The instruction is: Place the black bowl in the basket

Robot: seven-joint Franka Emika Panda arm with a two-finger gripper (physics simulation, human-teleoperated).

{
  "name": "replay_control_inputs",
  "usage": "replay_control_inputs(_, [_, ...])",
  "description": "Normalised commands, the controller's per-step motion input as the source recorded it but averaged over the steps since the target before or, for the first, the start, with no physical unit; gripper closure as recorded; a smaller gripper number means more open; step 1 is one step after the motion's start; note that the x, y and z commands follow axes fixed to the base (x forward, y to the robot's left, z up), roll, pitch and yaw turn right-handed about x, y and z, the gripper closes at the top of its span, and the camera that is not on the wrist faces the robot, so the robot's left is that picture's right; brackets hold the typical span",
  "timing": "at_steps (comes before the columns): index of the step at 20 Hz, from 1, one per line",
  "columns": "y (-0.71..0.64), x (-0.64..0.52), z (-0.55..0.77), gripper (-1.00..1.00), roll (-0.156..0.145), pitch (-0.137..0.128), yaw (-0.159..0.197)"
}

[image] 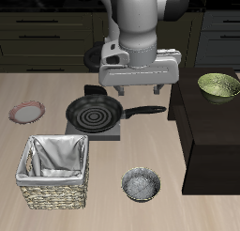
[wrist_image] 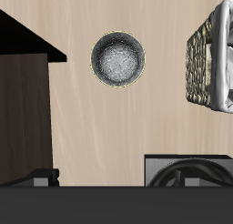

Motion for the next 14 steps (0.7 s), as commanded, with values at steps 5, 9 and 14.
replay_control_inputs(5, [-0.01,0.22,-0.04,-1.00,0.003,-0.011,0.014])
replay_control_inputs(9, [-0.20,0.36,0.01,-1.00,-0.043,-0.012,-0.042])
replay_control_inputs(14, [-0.15,0.30,0.04,-1.00,-0.011,-0.017,-0.016])
